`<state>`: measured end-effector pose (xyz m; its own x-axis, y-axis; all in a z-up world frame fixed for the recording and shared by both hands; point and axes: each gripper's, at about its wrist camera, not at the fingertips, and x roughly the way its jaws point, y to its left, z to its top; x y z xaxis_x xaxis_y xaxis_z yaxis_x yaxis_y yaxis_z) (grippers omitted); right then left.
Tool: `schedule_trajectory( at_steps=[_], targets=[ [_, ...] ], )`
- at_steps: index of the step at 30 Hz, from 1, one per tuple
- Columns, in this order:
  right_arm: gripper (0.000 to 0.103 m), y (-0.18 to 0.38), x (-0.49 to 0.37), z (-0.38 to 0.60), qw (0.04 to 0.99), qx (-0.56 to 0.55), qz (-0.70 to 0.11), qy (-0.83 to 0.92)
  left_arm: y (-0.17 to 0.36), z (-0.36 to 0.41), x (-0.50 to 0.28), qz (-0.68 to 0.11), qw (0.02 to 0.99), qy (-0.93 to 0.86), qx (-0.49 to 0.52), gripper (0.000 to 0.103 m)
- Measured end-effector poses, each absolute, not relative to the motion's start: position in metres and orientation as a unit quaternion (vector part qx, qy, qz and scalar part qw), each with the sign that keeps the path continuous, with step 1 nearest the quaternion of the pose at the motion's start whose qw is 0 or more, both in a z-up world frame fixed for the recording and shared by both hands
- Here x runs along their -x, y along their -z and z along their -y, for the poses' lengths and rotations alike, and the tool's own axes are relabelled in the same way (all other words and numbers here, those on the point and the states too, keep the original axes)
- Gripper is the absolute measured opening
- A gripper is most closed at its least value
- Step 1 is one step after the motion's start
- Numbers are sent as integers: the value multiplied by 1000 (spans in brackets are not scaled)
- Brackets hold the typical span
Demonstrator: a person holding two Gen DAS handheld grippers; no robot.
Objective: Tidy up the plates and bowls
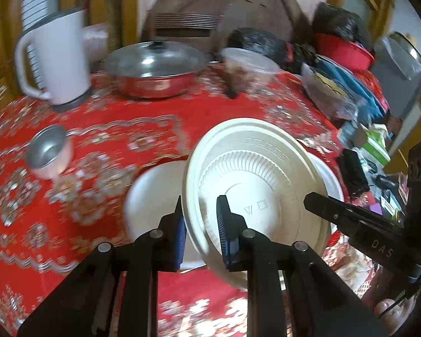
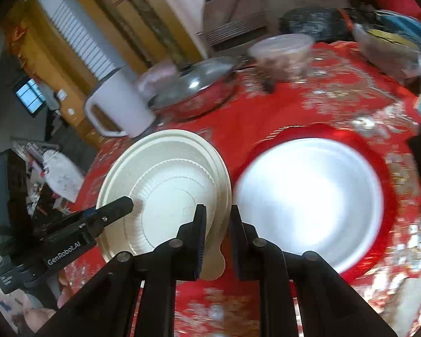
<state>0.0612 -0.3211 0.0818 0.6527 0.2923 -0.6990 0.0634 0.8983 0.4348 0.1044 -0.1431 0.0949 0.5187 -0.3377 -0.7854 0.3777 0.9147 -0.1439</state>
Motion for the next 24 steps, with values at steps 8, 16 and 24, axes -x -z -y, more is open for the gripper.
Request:
schedule_trajectory(
  at_steps=[8,16,24],
  targets=[
    [16,-60,-58,388,874,-243,-422,-8,-85,207,-111,-456,857,233,-44,18],
    [20,-50,-56,407,870,-243,-428,9,-65,229,-120,-473,849,228,-58,18],
    [23,-57,-58,403,880,-211,-425,32,-60,237,-120,-478,845,229,-63,18]
  ],
)
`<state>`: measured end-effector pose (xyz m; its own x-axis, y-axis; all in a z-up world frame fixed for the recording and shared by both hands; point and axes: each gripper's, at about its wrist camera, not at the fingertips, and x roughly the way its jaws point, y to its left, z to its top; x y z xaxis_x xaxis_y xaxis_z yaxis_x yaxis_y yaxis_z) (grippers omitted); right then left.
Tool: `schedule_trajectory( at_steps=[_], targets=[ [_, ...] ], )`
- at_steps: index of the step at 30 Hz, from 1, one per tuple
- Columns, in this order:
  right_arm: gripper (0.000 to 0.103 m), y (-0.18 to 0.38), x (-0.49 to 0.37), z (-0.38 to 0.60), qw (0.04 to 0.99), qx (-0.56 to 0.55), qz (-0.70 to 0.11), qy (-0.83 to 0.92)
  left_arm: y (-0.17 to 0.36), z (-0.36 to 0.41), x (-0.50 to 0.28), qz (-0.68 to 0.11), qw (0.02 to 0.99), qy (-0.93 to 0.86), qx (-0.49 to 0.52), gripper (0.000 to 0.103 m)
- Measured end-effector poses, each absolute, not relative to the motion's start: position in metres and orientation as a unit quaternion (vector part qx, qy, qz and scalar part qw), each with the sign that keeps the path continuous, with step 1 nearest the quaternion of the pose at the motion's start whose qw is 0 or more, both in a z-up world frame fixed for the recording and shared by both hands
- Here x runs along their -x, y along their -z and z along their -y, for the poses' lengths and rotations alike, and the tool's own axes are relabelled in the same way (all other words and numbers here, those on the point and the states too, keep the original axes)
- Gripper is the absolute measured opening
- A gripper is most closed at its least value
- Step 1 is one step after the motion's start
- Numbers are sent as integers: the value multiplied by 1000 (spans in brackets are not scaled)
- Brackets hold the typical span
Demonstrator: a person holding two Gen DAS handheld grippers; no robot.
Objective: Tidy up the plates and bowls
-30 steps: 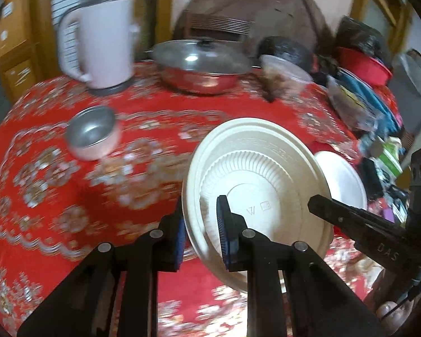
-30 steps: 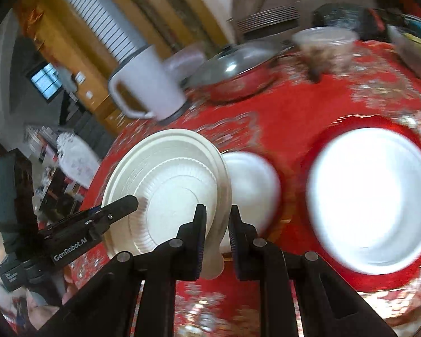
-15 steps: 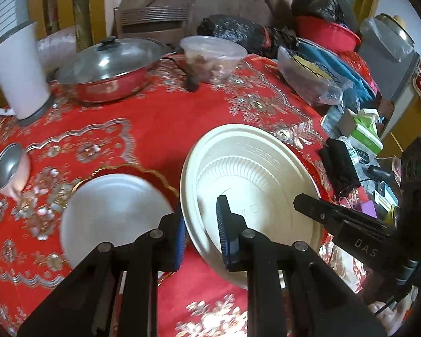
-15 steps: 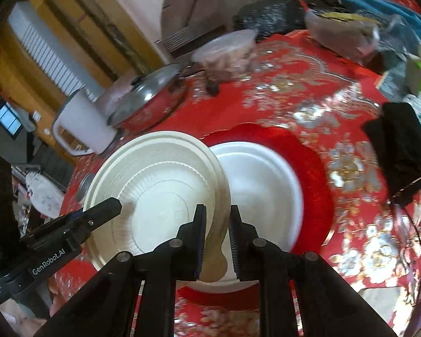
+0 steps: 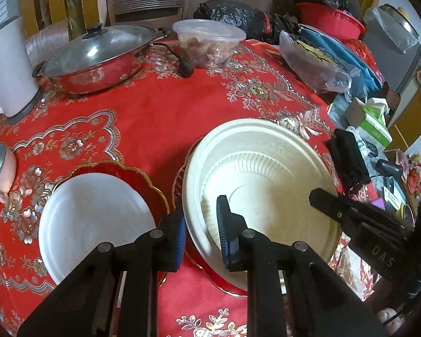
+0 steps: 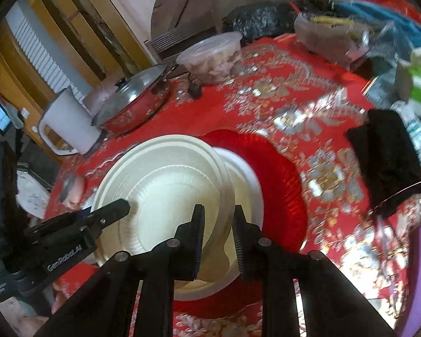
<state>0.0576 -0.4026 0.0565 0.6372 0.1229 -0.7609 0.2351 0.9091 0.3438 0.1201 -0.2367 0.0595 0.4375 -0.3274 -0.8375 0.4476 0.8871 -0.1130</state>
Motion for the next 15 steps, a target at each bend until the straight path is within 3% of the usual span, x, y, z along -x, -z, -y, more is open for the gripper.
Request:
schedule_trajectory(
  at_steps=[15],
  targets=[
    [35,-68,-49,402,888,-179,-417,70,-61,241,-115,-468,850,233,-69,18]
  ],
)
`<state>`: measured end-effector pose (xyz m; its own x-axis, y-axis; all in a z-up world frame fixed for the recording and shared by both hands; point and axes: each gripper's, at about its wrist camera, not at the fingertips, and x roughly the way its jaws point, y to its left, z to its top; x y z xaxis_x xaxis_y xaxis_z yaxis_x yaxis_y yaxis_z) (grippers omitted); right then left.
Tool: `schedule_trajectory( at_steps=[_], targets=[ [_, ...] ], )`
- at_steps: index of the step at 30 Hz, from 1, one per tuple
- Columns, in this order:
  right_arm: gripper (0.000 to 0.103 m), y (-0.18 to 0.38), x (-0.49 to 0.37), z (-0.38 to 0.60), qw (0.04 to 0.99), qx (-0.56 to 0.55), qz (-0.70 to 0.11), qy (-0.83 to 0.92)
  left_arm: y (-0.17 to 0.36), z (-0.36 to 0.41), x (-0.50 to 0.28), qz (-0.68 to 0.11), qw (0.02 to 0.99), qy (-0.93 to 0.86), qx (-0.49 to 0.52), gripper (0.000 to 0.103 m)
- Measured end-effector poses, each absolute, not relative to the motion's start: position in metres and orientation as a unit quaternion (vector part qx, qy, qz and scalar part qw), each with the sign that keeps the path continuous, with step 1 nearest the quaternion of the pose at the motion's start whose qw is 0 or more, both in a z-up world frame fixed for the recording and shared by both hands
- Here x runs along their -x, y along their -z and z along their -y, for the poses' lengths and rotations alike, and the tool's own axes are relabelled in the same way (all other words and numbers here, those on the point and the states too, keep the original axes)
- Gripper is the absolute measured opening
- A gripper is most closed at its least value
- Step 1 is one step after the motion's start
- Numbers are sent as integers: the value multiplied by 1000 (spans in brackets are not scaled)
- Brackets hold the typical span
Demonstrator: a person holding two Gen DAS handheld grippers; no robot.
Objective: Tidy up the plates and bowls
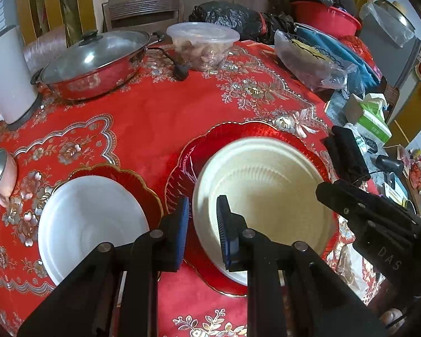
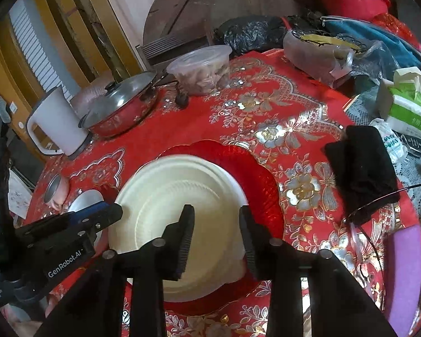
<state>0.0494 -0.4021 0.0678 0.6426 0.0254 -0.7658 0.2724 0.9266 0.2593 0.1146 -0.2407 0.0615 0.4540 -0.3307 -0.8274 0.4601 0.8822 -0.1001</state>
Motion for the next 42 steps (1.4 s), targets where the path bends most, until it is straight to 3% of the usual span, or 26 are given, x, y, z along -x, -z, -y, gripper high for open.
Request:
schedule_trajectory(
  at_steps=[16,17,19,21,25,42],
  targets=[
    [38,-89,-40,354,899,-190,-396,-6,-78,148,-108,-452,870,194,-38,19],
    [39,-89,-40,346,897,-191,-398,-16,-78,142,-108,-452,870,192,-39,22],
    [40,-86,-41,335,894,-195,-402,-33,-75,127,-106,-452,873,181,-41,46],
    [41,-83,-43,320,888,-202,-408,-55,-74,115,-105,-446,878,171,-41,58],
    [41,-77,-48,291,883,-198,-418,-83,-70,91,-102,-444,882,156,-38,63],
    [41,-43,-81,244,855,-222,-456,-113,-54,54,-114,-474,865,162,22,64]
  ],
)
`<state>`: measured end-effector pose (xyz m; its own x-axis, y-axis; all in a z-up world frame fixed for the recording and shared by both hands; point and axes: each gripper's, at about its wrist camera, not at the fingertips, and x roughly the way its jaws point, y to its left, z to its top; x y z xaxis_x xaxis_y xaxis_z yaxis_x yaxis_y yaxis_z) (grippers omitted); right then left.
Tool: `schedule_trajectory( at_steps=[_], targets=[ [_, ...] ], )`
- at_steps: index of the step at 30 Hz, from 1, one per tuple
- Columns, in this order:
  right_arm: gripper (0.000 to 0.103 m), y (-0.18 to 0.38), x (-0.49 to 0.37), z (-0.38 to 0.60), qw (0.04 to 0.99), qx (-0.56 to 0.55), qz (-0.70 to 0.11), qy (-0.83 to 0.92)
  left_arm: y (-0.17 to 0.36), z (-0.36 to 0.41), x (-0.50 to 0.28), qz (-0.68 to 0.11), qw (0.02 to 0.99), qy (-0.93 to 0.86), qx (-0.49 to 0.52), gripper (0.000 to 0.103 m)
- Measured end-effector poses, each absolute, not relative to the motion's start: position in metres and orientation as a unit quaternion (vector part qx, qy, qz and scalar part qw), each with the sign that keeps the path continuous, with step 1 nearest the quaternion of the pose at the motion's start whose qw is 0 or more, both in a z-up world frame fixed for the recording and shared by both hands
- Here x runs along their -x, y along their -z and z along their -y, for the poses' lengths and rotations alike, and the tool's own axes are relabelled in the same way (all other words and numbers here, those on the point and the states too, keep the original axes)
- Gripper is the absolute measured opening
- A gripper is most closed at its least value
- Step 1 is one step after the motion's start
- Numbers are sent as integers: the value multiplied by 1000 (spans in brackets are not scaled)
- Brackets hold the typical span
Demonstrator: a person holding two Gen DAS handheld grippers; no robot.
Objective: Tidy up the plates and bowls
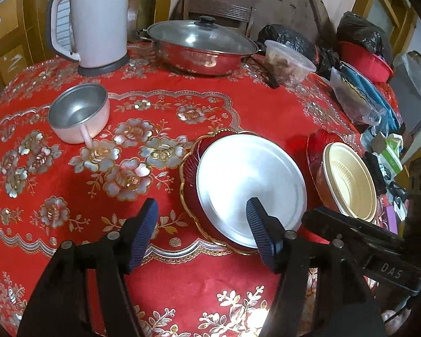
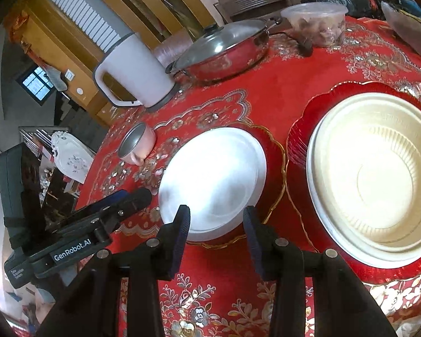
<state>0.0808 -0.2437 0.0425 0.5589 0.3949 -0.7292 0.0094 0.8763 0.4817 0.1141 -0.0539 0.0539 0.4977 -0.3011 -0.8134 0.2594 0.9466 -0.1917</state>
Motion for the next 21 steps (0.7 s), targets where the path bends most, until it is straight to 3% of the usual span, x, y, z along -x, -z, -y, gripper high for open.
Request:
schedule_trajectory(
  at_steps=[21],
  targets=[
    [43,-31,-89,247,850,-250,-454,-92,-40,61,-134,-495,853,161,34,64]
  ],
)
